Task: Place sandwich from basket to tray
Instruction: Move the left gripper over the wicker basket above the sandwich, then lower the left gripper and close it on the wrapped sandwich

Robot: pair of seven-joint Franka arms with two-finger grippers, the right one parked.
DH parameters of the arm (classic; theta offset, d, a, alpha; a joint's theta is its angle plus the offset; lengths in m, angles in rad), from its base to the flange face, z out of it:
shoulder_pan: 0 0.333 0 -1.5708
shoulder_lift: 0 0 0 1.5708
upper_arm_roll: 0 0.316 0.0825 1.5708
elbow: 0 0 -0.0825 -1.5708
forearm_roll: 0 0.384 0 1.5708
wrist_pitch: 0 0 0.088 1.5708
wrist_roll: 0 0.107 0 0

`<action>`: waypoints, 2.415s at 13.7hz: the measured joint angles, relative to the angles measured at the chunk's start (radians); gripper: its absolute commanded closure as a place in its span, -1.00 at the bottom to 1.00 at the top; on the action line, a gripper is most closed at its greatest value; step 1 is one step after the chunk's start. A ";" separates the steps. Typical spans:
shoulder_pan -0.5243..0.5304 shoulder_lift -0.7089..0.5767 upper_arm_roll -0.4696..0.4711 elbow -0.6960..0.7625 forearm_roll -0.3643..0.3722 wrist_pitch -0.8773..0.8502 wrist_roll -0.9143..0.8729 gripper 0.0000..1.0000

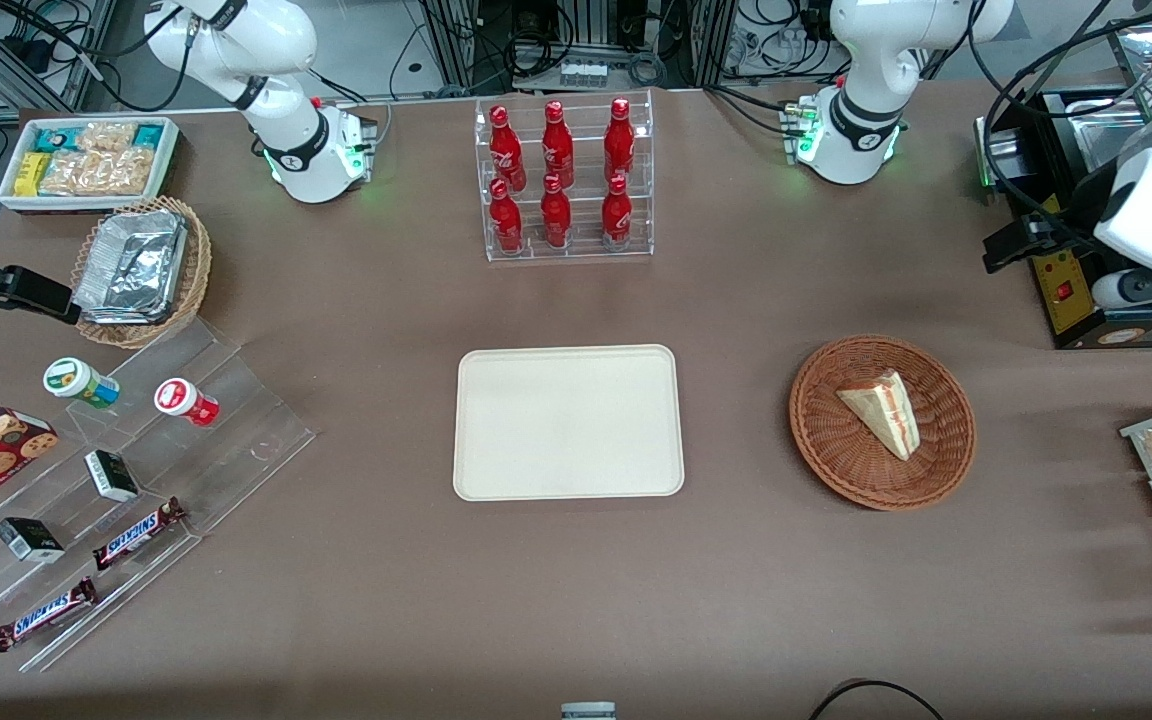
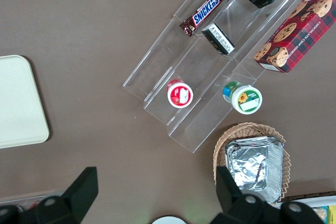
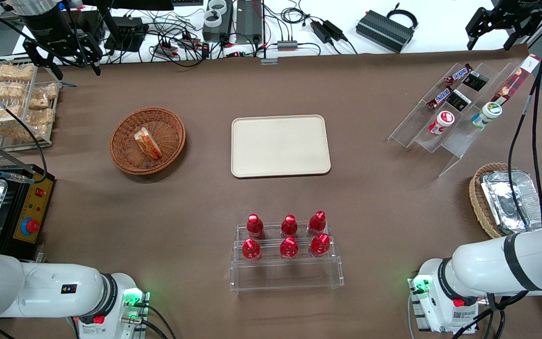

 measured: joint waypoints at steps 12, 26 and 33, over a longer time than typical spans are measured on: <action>-0.022 0.045 0.012 -0.320 0.026 0.441 -0.114 -1.00; -0.049 0.185 0.010 -0.610 0.026 0.923 -0.490 -1.00; -0.049 0.238 0.010 -0.630 0.026 0.932 -0.504 -0.79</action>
